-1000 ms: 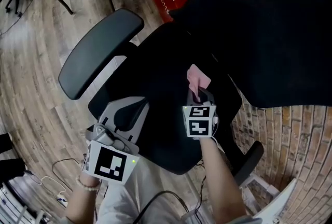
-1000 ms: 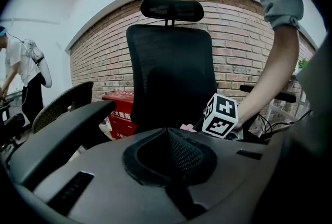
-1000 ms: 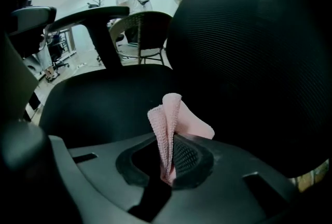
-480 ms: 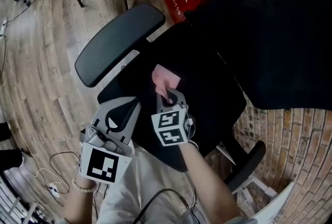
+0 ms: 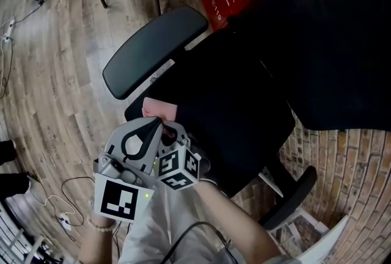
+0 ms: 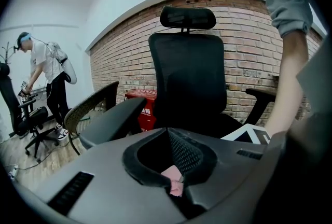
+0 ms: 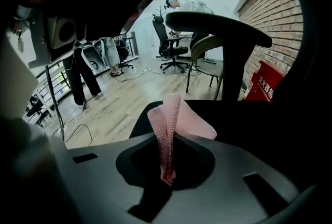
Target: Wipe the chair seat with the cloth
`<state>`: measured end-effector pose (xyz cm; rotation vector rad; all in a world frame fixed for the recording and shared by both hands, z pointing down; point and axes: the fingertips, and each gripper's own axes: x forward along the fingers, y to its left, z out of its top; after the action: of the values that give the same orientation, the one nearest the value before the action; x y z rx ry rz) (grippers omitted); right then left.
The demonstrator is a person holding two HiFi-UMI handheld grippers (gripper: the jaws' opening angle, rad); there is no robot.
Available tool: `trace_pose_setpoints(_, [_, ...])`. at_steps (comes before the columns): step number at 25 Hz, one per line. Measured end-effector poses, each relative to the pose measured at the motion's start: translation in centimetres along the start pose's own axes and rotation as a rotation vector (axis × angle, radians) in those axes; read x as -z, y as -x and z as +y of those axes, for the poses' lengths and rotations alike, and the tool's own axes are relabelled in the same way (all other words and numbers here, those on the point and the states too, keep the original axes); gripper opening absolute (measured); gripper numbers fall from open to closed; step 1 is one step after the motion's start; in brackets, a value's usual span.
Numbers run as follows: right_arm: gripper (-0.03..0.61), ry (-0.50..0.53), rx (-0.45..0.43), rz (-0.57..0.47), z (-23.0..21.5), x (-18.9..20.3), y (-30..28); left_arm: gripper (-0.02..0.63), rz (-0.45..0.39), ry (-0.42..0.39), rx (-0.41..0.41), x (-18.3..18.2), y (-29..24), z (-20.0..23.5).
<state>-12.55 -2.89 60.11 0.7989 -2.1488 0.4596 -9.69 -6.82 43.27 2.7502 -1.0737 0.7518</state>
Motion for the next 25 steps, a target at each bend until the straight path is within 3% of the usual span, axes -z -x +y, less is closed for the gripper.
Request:
trace_pose_setpoints(4, [0.055,-0.017,0.02,0.013,-0.4,0.9,0.3,0.018,-0.005,-0.007,0.008,-0.1,-0.2,-0.3])
trace_pose_setpoints(10, [0.055,-0.084,0.131,0.056,-4.9,4.4,2.0,0.018,-0.015,-0.013,0.044,-0.6,-1.5,-1.5])
trace_pose_setpoints(19, [0.055,-0.19,0.352,0.146,-15.0,11.7,6.9,0.018,-0.038,-0.04,0.125,-2.1,-4.4,-4.2])
trace_pose_setpoints(25, [0.056,-0.319,0.527,0.211,-21.9,17.5,11.3,0.018,-0.058,-0.072,0.183,-2.8,-6.5,-5.7])
